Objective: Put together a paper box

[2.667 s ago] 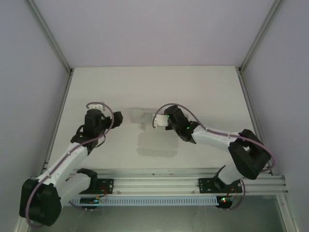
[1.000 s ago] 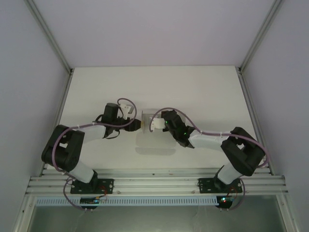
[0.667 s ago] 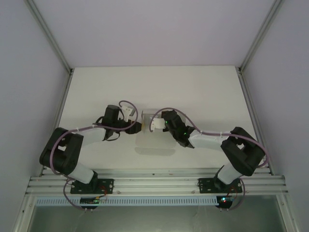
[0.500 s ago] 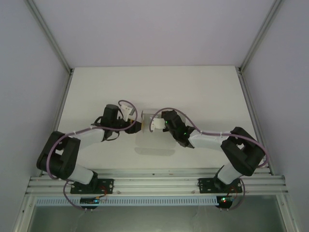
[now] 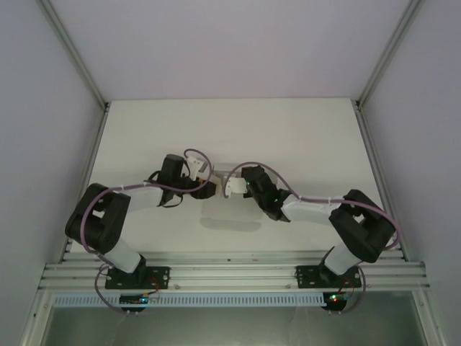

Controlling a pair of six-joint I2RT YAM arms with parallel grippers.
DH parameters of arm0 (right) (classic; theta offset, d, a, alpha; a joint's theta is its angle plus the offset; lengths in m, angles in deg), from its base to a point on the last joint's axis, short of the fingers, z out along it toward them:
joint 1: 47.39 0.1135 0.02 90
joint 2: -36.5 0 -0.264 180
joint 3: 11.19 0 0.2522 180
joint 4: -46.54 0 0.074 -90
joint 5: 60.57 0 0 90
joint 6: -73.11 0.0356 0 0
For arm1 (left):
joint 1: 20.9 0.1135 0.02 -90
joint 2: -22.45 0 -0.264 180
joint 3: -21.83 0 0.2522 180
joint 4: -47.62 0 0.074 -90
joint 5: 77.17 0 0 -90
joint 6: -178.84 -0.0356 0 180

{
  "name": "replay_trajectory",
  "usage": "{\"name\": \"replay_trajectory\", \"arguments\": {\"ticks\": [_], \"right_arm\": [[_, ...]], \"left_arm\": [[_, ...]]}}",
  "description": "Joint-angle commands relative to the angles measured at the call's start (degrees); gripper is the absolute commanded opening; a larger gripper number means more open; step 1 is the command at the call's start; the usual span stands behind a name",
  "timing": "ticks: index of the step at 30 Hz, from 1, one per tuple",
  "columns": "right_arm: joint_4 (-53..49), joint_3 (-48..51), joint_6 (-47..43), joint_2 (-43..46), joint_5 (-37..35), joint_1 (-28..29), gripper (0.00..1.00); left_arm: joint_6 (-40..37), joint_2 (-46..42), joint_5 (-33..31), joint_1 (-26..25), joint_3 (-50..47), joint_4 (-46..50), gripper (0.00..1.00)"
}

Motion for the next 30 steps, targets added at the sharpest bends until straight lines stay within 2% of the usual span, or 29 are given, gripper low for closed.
{"name": "replay_trajectory", "arguments": {"ticks": [1, 5, 9, 12, 17, 22, 25, 28, 30], "right_arm": [[-0.44, 2.16, 1.53, 0.64, -2.09, 1.78, 0.00], [0.21, 3.85, 3.06, 0.56, -4.30, 4.05, 0.00], [0.70, 4.69, 4.38, 0.51, -5.63, 5.19, 0.00], [0.52, 4.85, 4.50, 0.64, -5.85, 5.52, 0.00], [0.25, 4.96, 5.09, 0.95, -4.54, 5.54, 0.00], [-1.40, 4.60, 6.33, 1.08, -3.16, 5.54, 0.00], [-1.81, 4.65, 6.70, 1.30, -2.84, 5.45, 0.00], [-2.66, 4.79, 7.52, 1.56, -2.68, 5.27, 0.00], [-3.23, 4.85, 7.99, 1.56, -2.56, 5.12, 0.00]], "left_arm": [[-0.99, 0.95, -1.47, -1.12, 1.17, -1.81, 0.65], [-1.47, 0.76, -5.83, -2.48, 0.67, -3.20, 0.60], [-1.49, 1.08, -11.02, -3.46, 0.69, -4.80, 0.42], [-1.74, 0.87, -14.61, -4.06, -0.11, -7.36, 0.39], [-2.91, 1.78, -25.14, -6.14, -0.34, -9.71, 0.38], [-3.74, 4.29, -27.34, -6.71, 0.64, -11.61, 0.34], [-3.65, 6.48, -31.41, -7.52, 2.10, -10.41, 0.33], [-4.00, 7.84, -37.42, -9.06, 2.39, -10.83, 0.24], [-3.60, 8.38, -39.47, -9.28, 2.05, -11.57, 0.12]]}}
